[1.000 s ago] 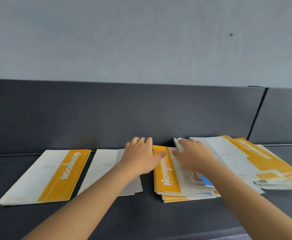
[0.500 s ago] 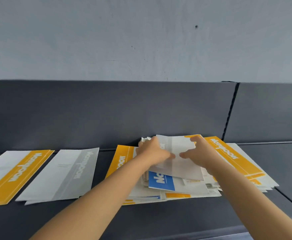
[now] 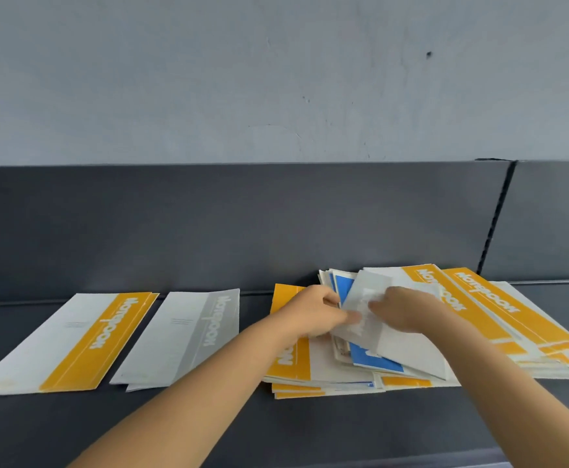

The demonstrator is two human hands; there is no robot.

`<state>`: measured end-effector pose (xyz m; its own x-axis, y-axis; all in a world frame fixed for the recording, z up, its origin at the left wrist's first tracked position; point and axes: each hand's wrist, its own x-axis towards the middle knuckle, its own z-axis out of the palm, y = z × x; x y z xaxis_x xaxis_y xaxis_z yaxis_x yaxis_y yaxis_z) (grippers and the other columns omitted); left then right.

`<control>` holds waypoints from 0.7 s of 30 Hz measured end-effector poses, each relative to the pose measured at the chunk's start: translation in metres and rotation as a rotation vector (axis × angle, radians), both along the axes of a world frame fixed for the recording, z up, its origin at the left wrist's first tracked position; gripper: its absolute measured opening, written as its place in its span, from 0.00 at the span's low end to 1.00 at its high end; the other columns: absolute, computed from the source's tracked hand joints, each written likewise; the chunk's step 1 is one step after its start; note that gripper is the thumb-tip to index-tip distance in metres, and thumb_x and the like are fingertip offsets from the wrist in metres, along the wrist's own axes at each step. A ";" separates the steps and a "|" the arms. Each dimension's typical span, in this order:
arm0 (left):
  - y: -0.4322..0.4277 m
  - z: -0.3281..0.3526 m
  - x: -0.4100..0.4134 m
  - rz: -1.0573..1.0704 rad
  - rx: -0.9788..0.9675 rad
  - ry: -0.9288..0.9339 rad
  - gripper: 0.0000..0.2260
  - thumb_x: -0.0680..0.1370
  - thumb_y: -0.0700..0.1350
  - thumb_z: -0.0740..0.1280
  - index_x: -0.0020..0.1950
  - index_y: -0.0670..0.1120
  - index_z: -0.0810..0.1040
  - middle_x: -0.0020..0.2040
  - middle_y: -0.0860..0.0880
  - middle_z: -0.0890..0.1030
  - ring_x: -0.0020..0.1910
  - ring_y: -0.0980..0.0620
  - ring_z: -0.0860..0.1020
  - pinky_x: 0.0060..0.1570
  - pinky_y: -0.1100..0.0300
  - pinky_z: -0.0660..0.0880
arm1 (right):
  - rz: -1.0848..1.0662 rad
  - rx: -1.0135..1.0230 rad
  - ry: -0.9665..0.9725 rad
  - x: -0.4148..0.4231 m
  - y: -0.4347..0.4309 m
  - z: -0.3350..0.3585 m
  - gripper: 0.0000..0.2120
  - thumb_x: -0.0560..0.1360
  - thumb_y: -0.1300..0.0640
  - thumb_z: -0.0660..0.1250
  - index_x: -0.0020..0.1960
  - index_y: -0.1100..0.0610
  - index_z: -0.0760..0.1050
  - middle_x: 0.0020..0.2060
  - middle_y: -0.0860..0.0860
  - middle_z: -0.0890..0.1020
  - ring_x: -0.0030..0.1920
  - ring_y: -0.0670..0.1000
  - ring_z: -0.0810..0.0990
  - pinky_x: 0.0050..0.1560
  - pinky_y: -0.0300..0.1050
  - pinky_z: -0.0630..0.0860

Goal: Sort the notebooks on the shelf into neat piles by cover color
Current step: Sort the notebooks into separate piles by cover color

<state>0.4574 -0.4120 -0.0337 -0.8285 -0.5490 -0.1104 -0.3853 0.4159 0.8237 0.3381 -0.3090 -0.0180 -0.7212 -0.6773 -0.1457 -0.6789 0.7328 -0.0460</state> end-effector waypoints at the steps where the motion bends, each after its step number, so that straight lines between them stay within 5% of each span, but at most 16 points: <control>1: -0.002 0.000 0.002 0.006 0.008 0.013 0.18 0.72 0.55 0.74 0.55 0.48 0.76 0.51 0.52 0.78 0.48 0.54 0.77 0.48 0.57 0.77 | 0.064 -0.009 -0.011 0.007 -0.005 0.001 0.18 0.82 0.52 0.50 0.64 0.59 0.70 0.64 0.58 0.74 0.63 0.58 0.73 0.59 0.48 0.70; 3: -0.009 0.001 0.006 0.039 -0.003 0.014 0.17 0.72 0.52 0.75 0.54 0.47 0.74 0.48 0.52 0.78 0.45 0.55 0.76 0.40 0.60 0.73 | 0.123 -0.129 -0.068 0.022 -0.013 0.006 0.16 0.82 0.57 0.49 0.63 0.61 0.70 0.63 0.60 0.73 0.62 0.60 0.73 0.58 0.50 0.71; 5: -0.020 0.004 0.016 0.085 0.002 0.015 0.18 0.71 0.44 0.76 0.57 0.45 0.75 0.53 0.48 0.80 0.50 0.50 0.79 0.48 0.54 0.77 | 0.117 -0.182 -0.125 0.030 -0.020 0.006 0.16 0.82 0.58 0.50 0.66 0.60 0.68 0.63 0.59 0.72 0.62 0.60 0.72 0.59 0.51 0.71; 7: -0.034 0.015 0.034 0.077 0.041 0.040 0.17 0.69 0.38 0.76 0.56 0.45 0.79 0.53 0.45 0.84 0.52 0.45 0.81 0.54 0.49 0.78 | 0.130 -0.184 -0.078 0.035 -0.023 0.006 0.19 0.79 0.48 0.57 0.67 0.53 0.69 0.63 0.54 0.74 0.62 0.57 0.73 0.60 0.51 0.70; 10: -0.061 0.038 0.070 -0.068 0.095 0.049 0.17 0.68 0.34 0.77 0.55 0.45 0.82 0.49 0.45 0.86 0.51 0.45 0.83 0.52 0.53 0.80 | 0.331 -0.203 0.012 0.052 -0.028 0.015 0.32 0.71 0.36 0.65 0.72 0.43 0.61 0.72 0.47 0.65 0.74 0.54 0.58 0.72 0.64 0.47; 12: -0.077 0.050 0.095 -0.091 0.101 0.077 0.16 0.67 0.35 0.78 0.52 0.45 0.83 0.46 0.45 0.86 0.45 0.47 0.84 0.47 0.56 0.80 | 0.416 -0.224 0.056 0.074 -0.041 0.027 0.30 0.69 0.34 0.66 0.68 0.42 0.65 0.67 0.47 0.69 0.74 0.53 0.56 0.71 0.63 0.36; 14: -0.093 0.053 0.114 0.034 0.122 0.193 0.14 0.64 0.37 0.80 0.48 0.44 0.84 0.42 0.45 0.85 0.39 0.49 0.83 0.43 0.58 0.80 | 0.432 -0.304 0.013 0.096 -0.061 0.037 0.15 0.71 0.38 0.66 0.48 0.48 0.72 0.45 0.45 0.75 0.58 0.51 0.71 0.71 0.56 0.53; 16: -0.112 0.049 0.133 0.209 0.203 0.316 0.14 0.65 0.39 0.80 0.49 0.43 0.84 0.43 0.44 0.85 0.38 0.48 0.83 0.40 0.58 0.80 | 0.388 -0.449 -0.253 0.112 -0.079 0.041 0.15 0.74 0.46 0.68 0.37 0.54 0.70 0.33 0.47 0.72 0.39 0.49 0.72 0.48 0.44 0.70; 18: -0.131 0.046 0.156 0.301 0.312 0.387 0.15 0.69 0.40 0.77 0.54 0.42 0.82 0.47 0.42 0.85 0.42 0.46 0.84 0.38 0.58 0.80 | 0.279 -0.601 -0.527 0.122 -0.094 0.038 0.14 0.74 0.51 0.69 0.36 0.57 0.71 0.30 0.50 0.72 0.31 0.49 0.70 0.32 0.39 0.67; 21: -0.157 0.034 0.188 0.334 0.258 0.276 0.19 0.70 0.39 0.76 0.60 0.42 0.78 0.51 0.43 0.84 0.47 0.47 0.84 0.38 0.59 0.80 | 0.091 -0.677 -0.694 0.134 -0.113 0.021 0.10 0.75 0.57 0.67 0.39 0.59 0.72 0.32 0.56 0.74 0.31 0.52 0.71 0.33 0.40 0.68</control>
